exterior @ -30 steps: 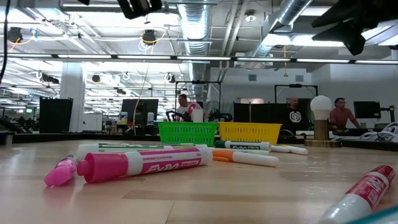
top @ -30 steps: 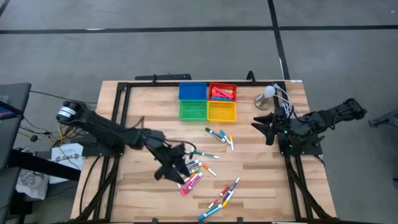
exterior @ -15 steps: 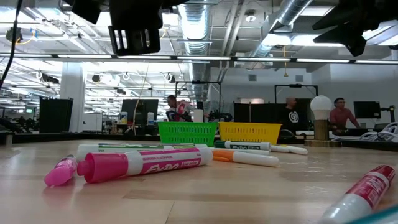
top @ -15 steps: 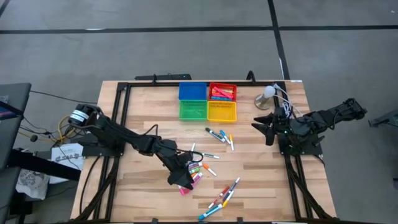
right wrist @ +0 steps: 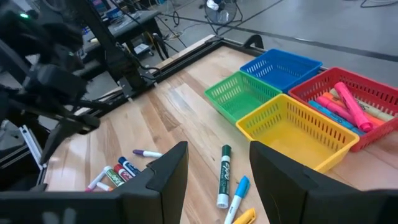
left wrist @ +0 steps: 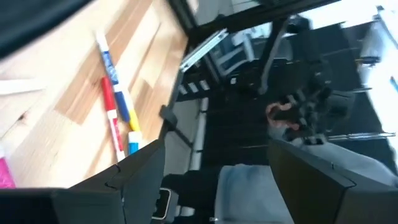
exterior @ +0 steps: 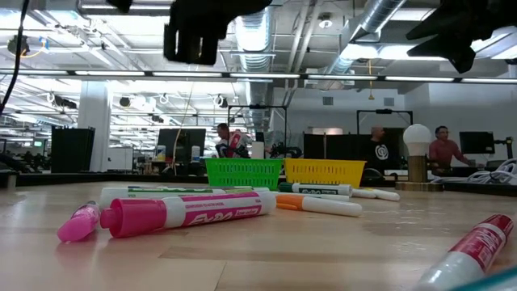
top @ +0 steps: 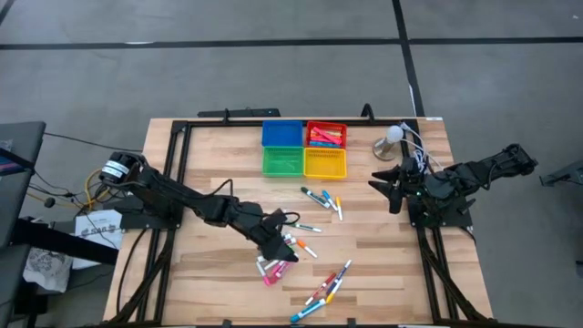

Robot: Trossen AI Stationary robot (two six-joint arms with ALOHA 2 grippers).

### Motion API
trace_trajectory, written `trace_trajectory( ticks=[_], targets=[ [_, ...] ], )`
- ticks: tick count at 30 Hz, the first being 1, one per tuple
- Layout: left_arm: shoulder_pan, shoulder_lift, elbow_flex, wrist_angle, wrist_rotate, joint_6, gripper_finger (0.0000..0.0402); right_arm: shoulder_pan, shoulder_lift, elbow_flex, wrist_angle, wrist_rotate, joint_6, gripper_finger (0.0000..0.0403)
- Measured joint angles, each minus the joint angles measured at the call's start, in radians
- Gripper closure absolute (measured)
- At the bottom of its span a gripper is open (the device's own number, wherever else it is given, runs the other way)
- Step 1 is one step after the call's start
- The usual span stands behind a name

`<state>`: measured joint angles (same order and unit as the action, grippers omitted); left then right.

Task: Pick & Place Markers
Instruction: Put the dark blue highlighter in the blue bin

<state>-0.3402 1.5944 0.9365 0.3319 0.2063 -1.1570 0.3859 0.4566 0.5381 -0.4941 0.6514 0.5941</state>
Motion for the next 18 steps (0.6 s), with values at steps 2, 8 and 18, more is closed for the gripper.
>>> trace_trajectory(
  ticks=[2, 8, 18],
  targets=[
    [-0.008, 0.000, 0.060, -0.122, -0.003, 0.022, 0.0119, 0.000, 0.000, 0.000, 0.000, 0.000, 0.000, 0.0241],
    [-0.004, 0.000, 0.200, -0.484, 0.003, 0.052, 0.0119, 0.000, 0.000, 0.000, 0.000, 0.000, 0.000, 0.0241],
    [0.075, 0.000, 0.129, -0.748, -0.168, 0.079, 0.0119, 0.000, 0.000, 0.000, 0.000, 0.003, -0.027, 0.0241]
  ],
)
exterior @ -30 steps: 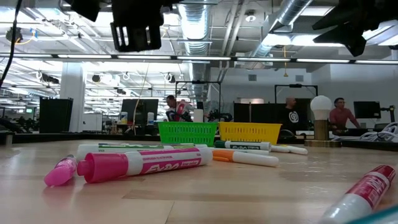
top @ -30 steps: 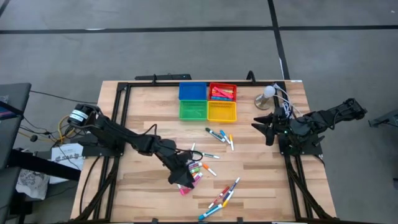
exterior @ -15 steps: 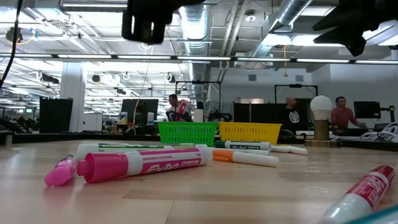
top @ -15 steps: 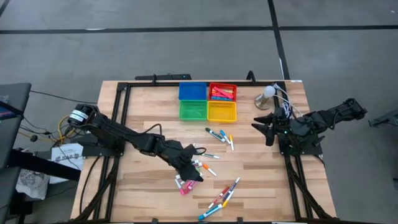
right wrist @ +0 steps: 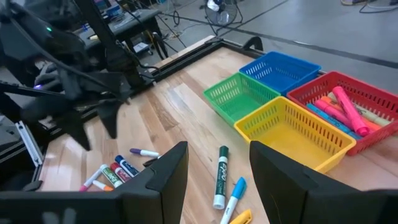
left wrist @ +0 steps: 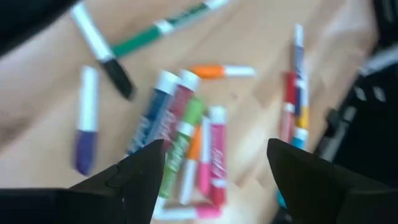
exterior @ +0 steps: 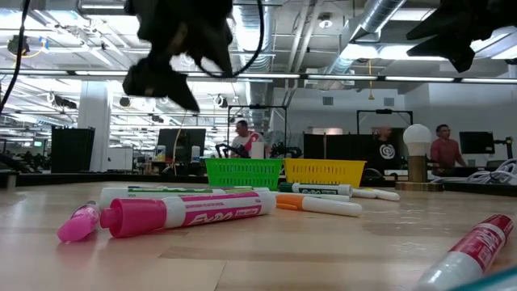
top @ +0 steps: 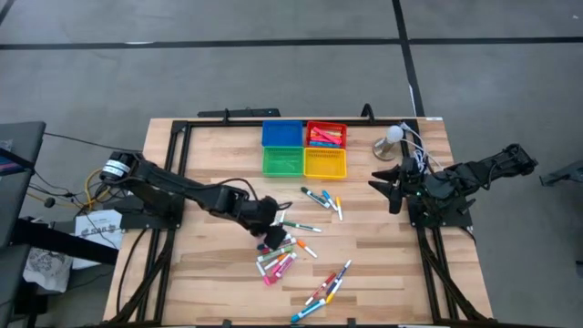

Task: Pick & Place Markers
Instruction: Put the dark blue highlighter in the blue bin

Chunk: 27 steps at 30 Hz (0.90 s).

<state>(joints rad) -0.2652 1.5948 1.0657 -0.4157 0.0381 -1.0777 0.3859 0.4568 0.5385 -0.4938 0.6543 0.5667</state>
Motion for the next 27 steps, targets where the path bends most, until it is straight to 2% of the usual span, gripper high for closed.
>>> trace_trajectory(
  ticks=[4, 8, 17, 27],
  targets=[
    [0.002, 0.039, -0.020, 0.070, -0.029, 0.000, 0.0119, 0.000, 0.000, 0.000, 0.000, 0.000, -0.001, 0.0241],
    [-0.030, 0.103, -0.017, 0.236, -0.030, 0.026, 0.0119, 0.000, 0.000, 0.000, 0.001, 0.000, -0.002, 0.0241],
    [-0.036, 0.221, -0.019, 0.208, 0.075, -0.001, 0.0119, 0.000, 0.000, 0.000, 0.000, 0.000, 0.000, 0.0241],
    [-0.027, 0.174, -0.019, 0.146, 0.024, 0.007, 0.0119, 0.000, 0.000, 0.000, -0.001, -0.001, 0.000, 0.0241]
  ],
)
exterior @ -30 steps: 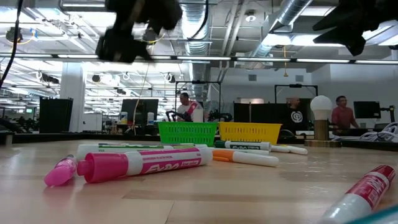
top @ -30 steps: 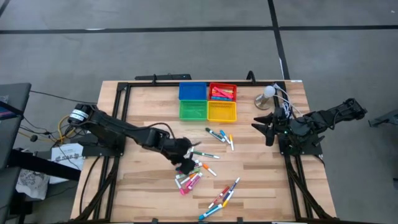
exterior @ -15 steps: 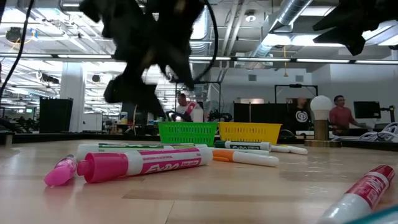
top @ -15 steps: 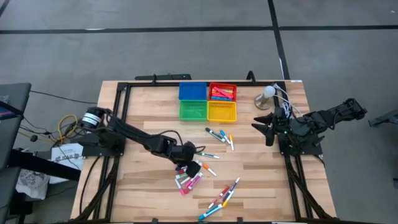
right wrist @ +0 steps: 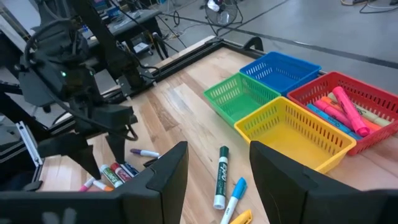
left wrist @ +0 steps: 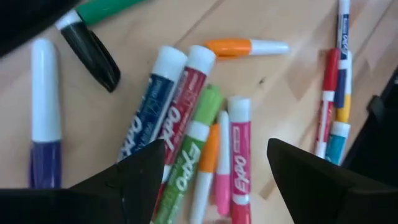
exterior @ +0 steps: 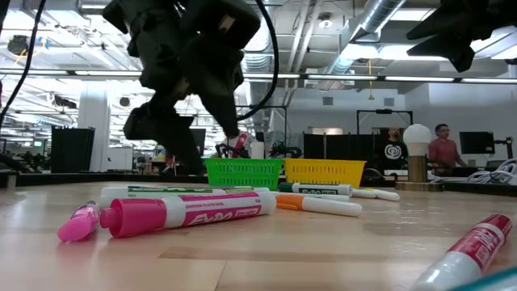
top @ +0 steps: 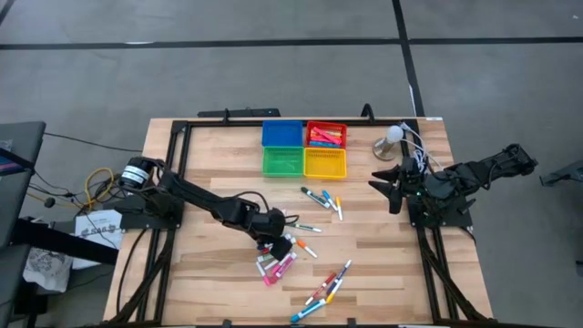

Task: Pick & Place Markers
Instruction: Put the dark blue highlighter in the blue bin

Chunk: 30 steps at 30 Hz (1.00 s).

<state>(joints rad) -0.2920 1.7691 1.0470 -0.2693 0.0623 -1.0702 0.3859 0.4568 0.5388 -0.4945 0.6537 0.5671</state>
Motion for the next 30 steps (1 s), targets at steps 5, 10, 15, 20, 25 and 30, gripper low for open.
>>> trace_trajectory(
  ticks=[5, 10, 15, 20, 25, 30],
  targets=[
    [-0.001, 0.015, 0.001, 0.003, -0.007, 0.048, 0.0119, 0.000, 0.000, 0.000, -0.007, 0.000, 0.000, 0.0241],
    [0.001, 0.021, -0.001, -0.029, -0.013, 0.076, 0.0119, 0.000, 0.000, 0.000, -0.007, 0.000, 0.000, 0.0241],
    [0.006, 0.031, -0.001, -0.044, -0.021, 0.101, 0.0119, 0.000, 0.000, 0.000, -0.007, 0.000, 0.000, 0.0241],
    [0.022, 0.031, -0.001, -0.040, -0.040, 0.123, 0.0119, 0.000, 0.000, 0.000, -0.007, 0.000, 0.000, 0.0241],
    [0.037, 0.031, -0.001, -0.045, -0.039, 0.154, 0.0119, 0.000, 0.000, 0.000, -0.007, 0.000, 0.000, 0.0241],
    [0.048, 0.031, -0.001, -0.046, -0.044, 0.175, 0.0119, 0.000, 0.000, 0.000, -0.007, 0.000, 0.000, 0.0241]
  ],
)
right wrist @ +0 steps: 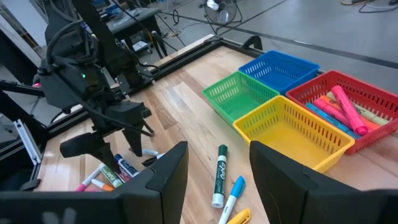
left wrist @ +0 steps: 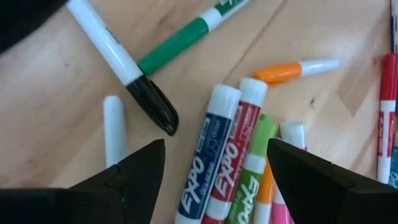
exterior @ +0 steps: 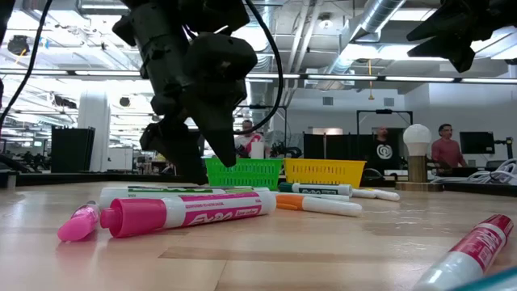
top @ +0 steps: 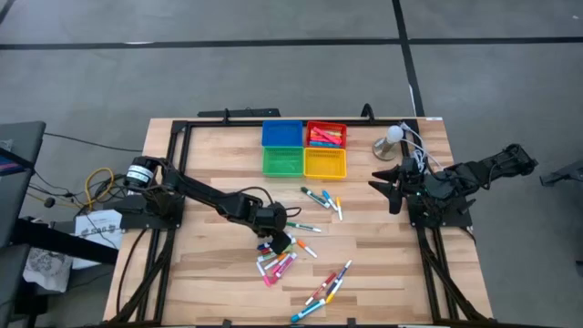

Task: Pick & Place Markers
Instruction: Put the dark blue highlighter in the blue bin

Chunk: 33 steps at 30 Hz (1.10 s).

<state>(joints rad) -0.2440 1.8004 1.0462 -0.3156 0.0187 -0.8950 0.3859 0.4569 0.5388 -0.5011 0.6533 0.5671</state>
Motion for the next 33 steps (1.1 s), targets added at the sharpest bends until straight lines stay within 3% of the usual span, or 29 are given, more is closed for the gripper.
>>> trace_trajectory(
  ticks=[9, 33],
  targets=[
    [0.001, -0.001, -0.065, 0.005, -0.010, -0.038, 0.0119, 0.000, 0.000, 0.000, 0.000, -0.001, 0.000, 0.0241],
    [0.003, 0.019, -0.063, 0.018, -0.045, 0.044, 0.0119, 0.000, 0.000, 0.000, 0.004, 0.001, 0.000, 0.0241]
  ],
)
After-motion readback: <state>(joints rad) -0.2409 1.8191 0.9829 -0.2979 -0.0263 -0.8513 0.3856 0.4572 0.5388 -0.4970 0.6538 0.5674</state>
